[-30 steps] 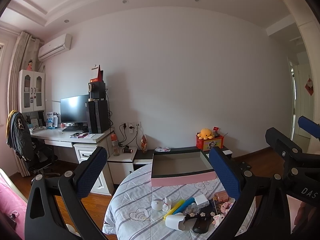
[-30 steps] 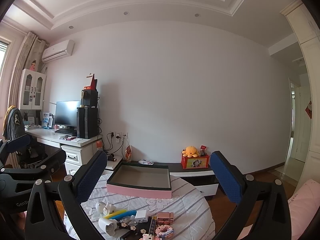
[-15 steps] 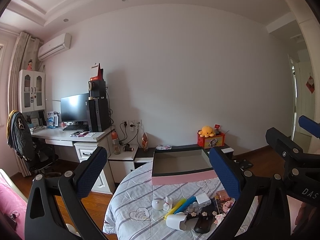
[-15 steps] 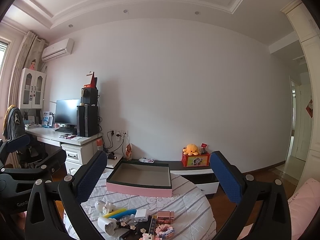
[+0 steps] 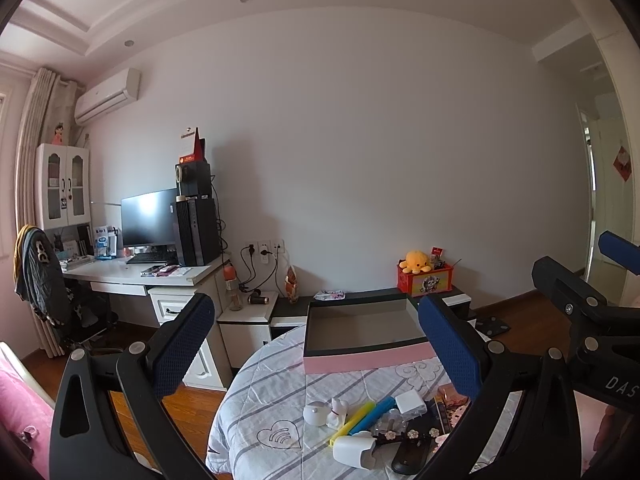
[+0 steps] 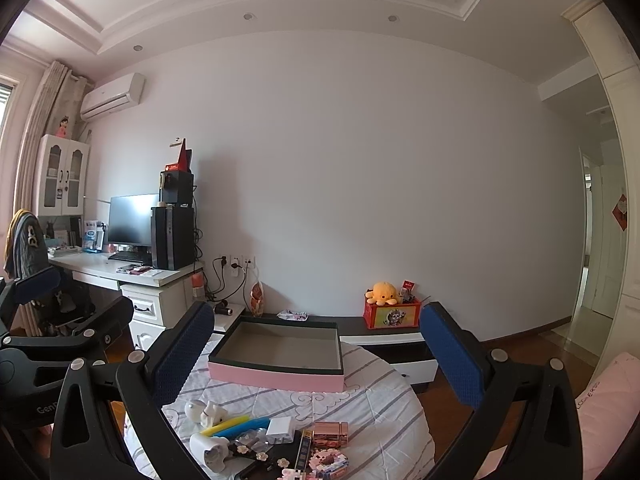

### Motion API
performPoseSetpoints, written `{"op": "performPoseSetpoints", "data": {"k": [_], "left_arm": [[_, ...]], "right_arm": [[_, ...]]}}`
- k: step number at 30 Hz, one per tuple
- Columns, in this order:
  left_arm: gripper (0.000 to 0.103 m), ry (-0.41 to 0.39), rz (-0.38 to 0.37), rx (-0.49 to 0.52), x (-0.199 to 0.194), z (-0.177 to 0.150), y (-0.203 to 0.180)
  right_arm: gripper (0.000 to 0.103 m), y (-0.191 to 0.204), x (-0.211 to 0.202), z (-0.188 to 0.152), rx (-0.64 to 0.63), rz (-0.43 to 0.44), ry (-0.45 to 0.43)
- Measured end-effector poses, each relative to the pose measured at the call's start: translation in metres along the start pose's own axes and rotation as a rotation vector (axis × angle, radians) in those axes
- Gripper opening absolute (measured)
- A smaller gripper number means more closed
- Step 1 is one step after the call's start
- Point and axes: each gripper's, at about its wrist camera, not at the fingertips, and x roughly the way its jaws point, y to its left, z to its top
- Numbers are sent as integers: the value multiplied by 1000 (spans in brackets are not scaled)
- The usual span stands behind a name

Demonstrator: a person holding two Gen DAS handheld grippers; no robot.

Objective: Organize rigid objects

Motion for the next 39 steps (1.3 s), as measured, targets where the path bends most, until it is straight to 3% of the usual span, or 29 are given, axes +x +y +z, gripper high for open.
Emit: {"op": "performPoseSetpoints", "data": {"k": [8, 11, 15, 21, 24, 39], "left_arm": [[103, 10, -11, 1, 9, -3, 0], [103, 47, -54, 3, 20, -14, 3], [103, 182, -46, 22, 49, -51, 10], [103, 448, -141, -19, 98, -121, 11], [103, 528, -155, 4, 118, -147, -1], [103, 658, -168, 25, 173, -197, -13]], "right_arm": [[103, 2, 10, -5, -2, 14, 11], [103, 2, 21, -16, -16, 15, 43], [103, 0, 47, -47, -28, 16, 146], [103, -6, 96, -124, -29, 33, 382], [103, -13, 110, -154, -21, 36, 463], [103, -38, 137, -200, 15, 40, 583]]}}
